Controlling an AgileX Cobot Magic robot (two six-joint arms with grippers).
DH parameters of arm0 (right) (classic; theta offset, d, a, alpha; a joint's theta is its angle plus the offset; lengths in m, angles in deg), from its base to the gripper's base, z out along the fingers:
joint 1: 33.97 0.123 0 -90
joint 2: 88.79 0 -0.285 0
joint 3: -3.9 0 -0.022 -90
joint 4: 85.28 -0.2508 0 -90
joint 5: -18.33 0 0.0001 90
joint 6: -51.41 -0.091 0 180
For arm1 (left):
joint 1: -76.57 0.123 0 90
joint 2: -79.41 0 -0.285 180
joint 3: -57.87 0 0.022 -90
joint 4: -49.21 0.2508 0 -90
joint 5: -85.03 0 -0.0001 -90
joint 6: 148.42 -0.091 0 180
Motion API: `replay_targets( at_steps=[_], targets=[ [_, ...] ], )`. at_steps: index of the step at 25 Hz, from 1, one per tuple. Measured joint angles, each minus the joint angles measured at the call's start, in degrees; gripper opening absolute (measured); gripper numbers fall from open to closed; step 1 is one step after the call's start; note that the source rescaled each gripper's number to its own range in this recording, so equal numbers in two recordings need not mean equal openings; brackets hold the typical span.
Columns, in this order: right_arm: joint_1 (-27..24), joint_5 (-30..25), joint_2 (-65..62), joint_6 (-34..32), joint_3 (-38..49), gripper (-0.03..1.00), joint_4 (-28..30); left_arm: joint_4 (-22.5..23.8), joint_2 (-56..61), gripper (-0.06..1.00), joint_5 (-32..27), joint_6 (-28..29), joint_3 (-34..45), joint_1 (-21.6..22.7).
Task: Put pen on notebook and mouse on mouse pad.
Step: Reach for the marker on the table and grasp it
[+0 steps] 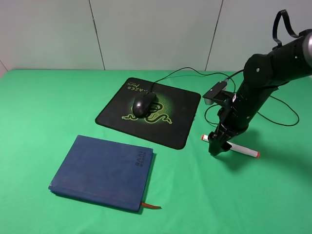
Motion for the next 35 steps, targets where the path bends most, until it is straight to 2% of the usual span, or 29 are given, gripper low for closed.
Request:
replay_targets(
  at_steps=[11,27,30,35],
  targets=[
    [0.0,2.3,0.0,0.0,0.69,1.0,0.0,0.0,0.0,1.0,0.12,0.0,0.0,0.0],
    [0.0,2.84,1.12,0.07,0.69,0.99,-0.87,0.0,0.0,1.0,0.12,0.0,0.0,0.0],
    [0.0,3.16,1.12,0.07,0.69,0.81,-0.87,0.0,0.0,1.0,0.12,0.0,0.0,0.0],
    [0.0,3.37,1.12,0.07,0.69,0.35,-0.87,0.0,0.0,1.0,0.12,0.0,0.0,0.0]
  ],
)
